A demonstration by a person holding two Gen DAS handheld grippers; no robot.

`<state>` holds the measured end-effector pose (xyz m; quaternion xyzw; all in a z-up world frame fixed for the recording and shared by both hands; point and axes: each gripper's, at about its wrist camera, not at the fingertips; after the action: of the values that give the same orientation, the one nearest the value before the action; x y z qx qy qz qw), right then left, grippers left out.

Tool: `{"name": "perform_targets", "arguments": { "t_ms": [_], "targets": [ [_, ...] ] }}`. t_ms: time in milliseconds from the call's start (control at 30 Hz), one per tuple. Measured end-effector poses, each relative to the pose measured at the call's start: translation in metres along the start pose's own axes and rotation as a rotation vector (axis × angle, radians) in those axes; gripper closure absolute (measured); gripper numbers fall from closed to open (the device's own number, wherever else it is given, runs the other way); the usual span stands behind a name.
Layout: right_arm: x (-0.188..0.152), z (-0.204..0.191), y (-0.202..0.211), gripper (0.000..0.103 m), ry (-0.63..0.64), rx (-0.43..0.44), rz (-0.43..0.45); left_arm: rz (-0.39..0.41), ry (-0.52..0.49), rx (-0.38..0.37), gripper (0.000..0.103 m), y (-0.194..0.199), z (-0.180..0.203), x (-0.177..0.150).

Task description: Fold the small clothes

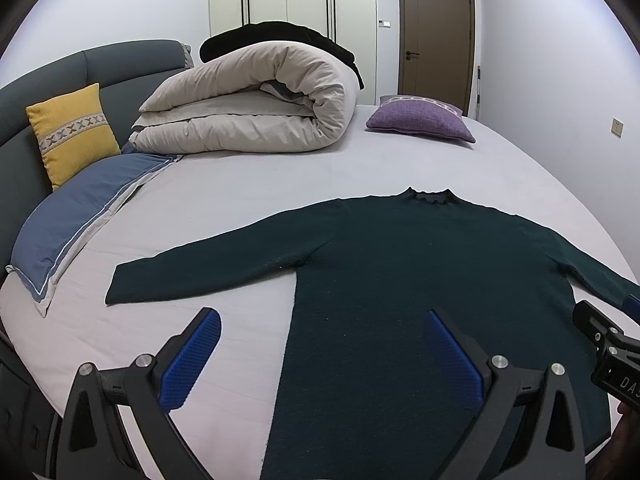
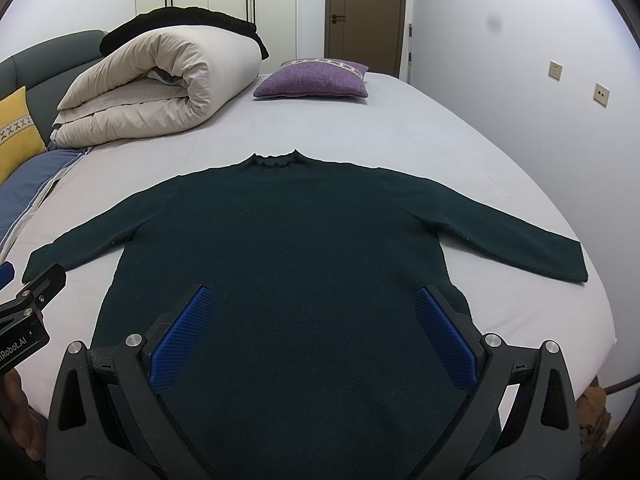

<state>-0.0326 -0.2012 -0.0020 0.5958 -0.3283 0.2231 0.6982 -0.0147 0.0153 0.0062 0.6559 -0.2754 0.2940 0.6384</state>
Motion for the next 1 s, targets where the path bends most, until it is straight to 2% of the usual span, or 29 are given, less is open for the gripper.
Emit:
{"name": "perform_targets", "arguments": {
  "t_ms": [1000],
  "targets": [
    [-0.0025,-0.0022,-0.0010,0.000,0.006,-0.001,-0.003,0.000,0.005,-0.001,0.000,0.0011,-0.0039,-0.0027]
  ]
}}
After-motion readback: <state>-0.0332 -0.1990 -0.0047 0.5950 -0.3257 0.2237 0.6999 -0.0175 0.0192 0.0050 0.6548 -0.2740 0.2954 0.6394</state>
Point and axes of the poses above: each gripper's, at about its wrist camera, not at the fingertips, and y roughly against the way its jaws point, z to its right, x to its top, and after that the axes turned 2 degrees about -z, right-handed
